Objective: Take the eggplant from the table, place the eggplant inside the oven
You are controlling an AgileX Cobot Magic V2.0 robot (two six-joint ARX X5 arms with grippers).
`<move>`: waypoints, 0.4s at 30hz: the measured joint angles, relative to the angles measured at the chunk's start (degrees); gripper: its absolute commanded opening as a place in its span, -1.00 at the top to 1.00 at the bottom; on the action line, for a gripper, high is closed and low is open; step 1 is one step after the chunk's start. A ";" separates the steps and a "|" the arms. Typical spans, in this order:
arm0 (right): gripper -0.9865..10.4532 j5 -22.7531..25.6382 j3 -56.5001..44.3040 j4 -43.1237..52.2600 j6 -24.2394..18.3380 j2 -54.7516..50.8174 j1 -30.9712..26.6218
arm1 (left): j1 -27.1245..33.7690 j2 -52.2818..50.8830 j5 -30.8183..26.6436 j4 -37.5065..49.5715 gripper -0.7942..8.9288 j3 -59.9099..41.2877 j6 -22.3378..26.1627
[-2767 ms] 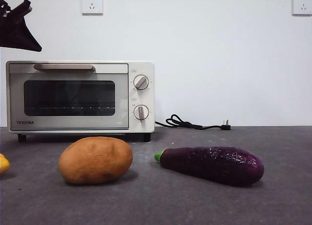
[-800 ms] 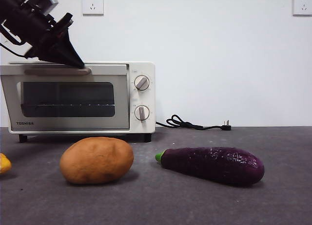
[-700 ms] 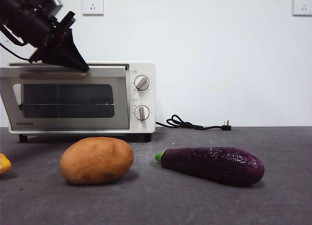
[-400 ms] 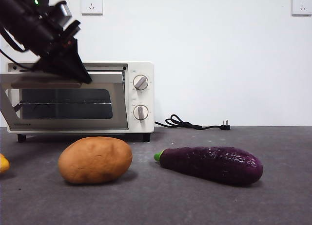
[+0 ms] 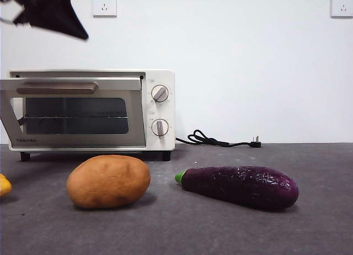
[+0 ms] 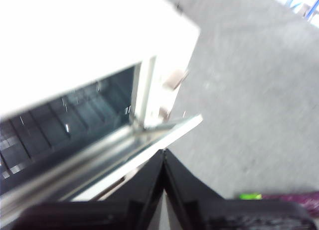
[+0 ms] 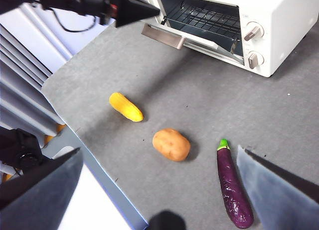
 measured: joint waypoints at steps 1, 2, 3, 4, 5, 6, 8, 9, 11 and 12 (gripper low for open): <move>-0.16 0.00 0.00 0.00 0.00 0.02 0.00 | 0.00 -1.03 0.04 -0.04 0.85 0.00 -0.37; -0.16 0.00 0.00 0.00 0.00 0.04 0.00 | 0.00 -2.38 0.09 -0.09 0.85 0.00 -0.92; -0.16 0.00 0.00 0.00 0.00 0.09 0.00 | 0.00 -3.37 0.17 -0.09 0.85 0.00 -1.38; -0.16 0.00 0.00 0.00 0.00 0.13 0.00 | 0.00 -4.37 0.22 -0.11 0.85 0.00 -1.81; -0.16 0.00 0.00 0.00 -0.02 0.22 0.00 | 0.00 -5.70 0.20 -0.11 0.85 0.00 -2.34; -0.16 0.00 0.00 0.00 -0.02 0.24 0.00 | 0.00 -6.73 0.20 -0.11 0.85 0.00 -2.49; -0.16 0.00 0.00 0.00 -0.04 0.26 0.00 | 0.00 -8.96 0.17 -0.11 0.85 0.00 -2.86; -0.16 0.00 0.00 0.00 -0.09 0.26 0.00 | 0.00 -9.86 0.17 -0.11 0.85 0.00 -2.93; -0.16 0.00 0.00 -0.07 -0.15 0.26 0.00 | 0.00 -11.67 -0.42 -0.39 0.85 0.00 -3.02; -0.16 0.00 0.00 -0.17 -0.17 0.26 0.00 | 0.00 -12.33 -1.14 -0.83 0.85 0.00 -3.02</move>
